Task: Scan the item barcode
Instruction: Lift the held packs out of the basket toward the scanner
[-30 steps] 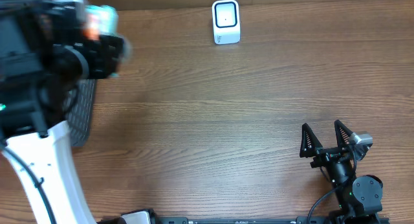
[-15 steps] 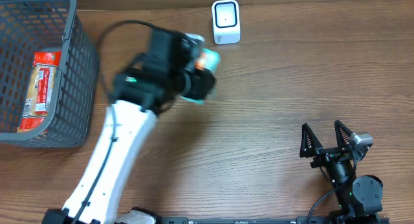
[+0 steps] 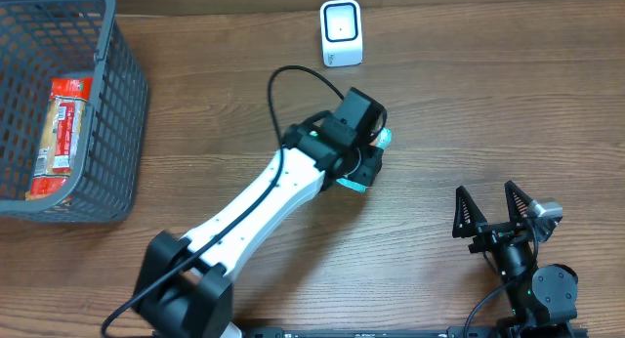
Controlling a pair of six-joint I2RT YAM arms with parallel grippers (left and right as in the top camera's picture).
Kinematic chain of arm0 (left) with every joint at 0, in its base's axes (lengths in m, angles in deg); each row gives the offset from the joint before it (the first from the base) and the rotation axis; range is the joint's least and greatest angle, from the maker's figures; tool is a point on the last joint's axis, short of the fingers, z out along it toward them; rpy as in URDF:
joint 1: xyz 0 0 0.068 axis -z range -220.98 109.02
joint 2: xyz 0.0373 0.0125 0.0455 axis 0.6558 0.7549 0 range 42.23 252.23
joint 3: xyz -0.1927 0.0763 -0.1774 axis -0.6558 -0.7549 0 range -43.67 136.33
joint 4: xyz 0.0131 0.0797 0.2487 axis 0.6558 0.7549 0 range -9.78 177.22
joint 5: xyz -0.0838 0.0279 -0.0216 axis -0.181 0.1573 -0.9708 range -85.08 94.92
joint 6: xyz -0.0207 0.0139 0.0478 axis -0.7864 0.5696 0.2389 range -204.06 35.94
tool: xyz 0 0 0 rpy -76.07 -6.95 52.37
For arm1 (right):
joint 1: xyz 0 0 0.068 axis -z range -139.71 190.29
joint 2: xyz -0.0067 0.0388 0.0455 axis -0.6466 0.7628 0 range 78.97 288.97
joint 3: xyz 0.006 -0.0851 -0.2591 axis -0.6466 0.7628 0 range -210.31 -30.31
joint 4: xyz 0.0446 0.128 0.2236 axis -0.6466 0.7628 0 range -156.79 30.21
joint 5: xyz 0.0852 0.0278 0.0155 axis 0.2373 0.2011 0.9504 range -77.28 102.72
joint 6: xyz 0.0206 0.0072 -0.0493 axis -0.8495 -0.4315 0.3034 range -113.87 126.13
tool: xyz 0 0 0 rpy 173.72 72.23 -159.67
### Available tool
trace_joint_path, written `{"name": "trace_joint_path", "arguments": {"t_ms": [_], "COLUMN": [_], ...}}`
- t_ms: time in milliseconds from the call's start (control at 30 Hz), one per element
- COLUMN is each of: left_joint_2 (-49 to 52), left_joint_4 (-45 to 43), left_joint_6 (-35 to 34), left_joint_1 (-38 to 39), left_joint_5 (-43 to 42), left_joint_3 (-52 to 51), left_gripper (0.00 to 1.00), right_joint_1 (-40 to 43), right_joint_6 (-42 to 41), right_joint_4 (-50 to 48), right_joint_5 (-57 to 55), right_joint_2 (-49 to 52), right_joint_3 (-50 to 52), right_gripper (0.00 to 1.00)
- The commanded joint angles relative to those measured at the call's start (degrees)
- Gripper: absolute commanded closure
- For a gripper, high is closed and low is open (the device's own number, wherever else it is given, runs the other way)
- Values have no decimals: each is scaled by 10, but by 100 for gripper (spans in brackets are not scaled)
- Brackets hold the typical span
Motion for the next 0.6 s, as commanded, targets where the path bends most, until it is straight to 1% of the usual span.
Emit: {"name": "trace_joint_path", "arguments": {"t_ms": [0,300,567], "left_joint_2": [29,85,99], "left_joint_4": [-33,-73,-106], "left_joint_6": [-10,-9,-10], "left_joint_1": [2,7,26], "left_joint_5": [-17,-19,-36], "left_joint_3": [3,3,3], "left_gripper": [56,54,52], "right_joint_1": [2,2,2], "right_joint_6": [3,3,3], "right_joint_4": [-3,-3,-3], "right_joint_5": [-1,-1,-1], "right_joint_2": [-3,-3,-3], "right_joint_3": [6,6,6], "right_gripper": [0,0,0]}}
